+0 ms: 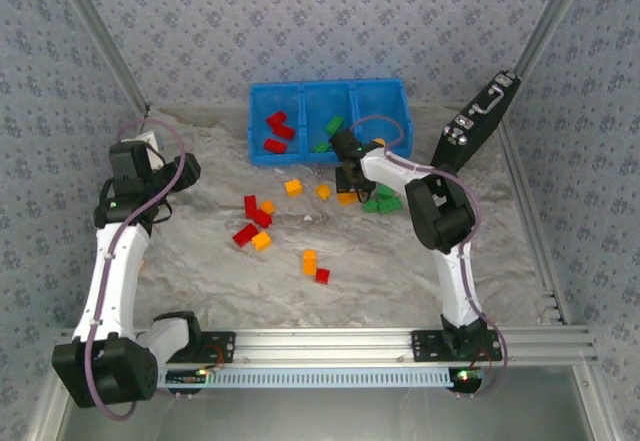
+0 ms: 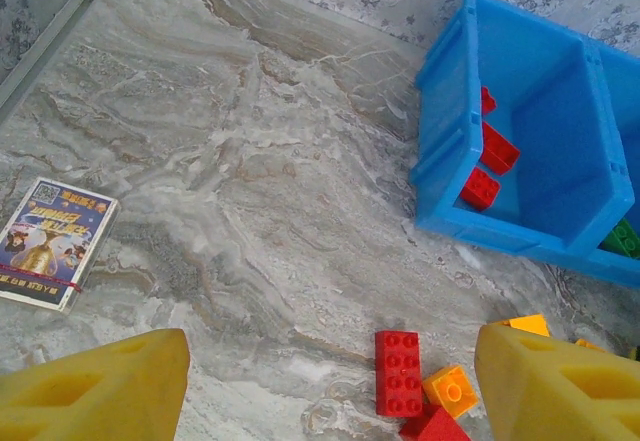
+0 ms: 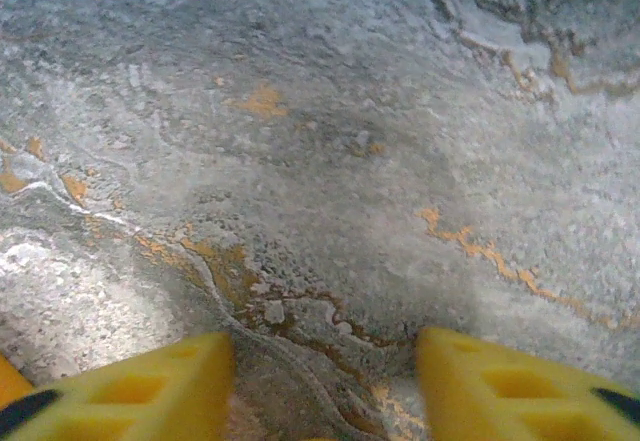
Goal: Sort the legos into containers by color
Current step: Move the lego to the center of the table, then pick up the lego from the center of the table.
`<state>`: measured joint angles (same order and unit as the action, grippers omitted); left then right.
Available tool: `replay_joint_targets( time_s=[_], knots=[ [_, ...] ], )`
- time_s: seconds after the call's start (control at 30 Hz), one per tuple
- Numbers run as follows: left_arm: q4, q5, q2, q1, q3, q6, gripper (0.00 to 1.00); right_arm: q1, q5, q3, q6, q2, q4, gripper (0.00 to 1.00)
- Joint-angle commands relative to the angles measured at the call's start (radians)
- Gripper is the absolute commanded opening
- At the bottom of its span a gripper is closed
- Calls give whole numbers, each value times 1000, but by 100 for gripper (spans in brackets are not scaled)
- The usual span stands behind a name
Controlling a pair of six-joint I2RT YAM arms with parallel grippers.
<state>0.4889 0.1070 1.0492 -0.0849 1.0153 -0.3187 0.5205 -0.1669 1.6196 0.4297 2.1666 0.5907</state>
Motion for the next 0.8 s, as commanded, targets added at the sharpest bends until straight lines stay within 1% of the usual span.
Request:
replay_joint_targets(
  time_s=[0.0,0.07,0.23,0.4,0.5,0.77],
  knots=[
    [-16,17,-10,-6,26,-1,75,-9,31,-38,16,-60,15,69],
    [-17,14,-18,-7,21,0,75,-13,33,-52,33,-75,16,73],
    [-26,11,-36,-7,1,1,75,-17,71,-75,50,-106,14,75],
    [-25,8,-56,-6,-11,3,76,-5,100,-88,47,-124,15,81],
    [-22,4,-67,-6,-14,6,76,-5,126,-104,63,-129,18,81],
    [-25,5,-77,-5,-21,3,76,1,134,-132,83,-104,15,78]
  ],
)
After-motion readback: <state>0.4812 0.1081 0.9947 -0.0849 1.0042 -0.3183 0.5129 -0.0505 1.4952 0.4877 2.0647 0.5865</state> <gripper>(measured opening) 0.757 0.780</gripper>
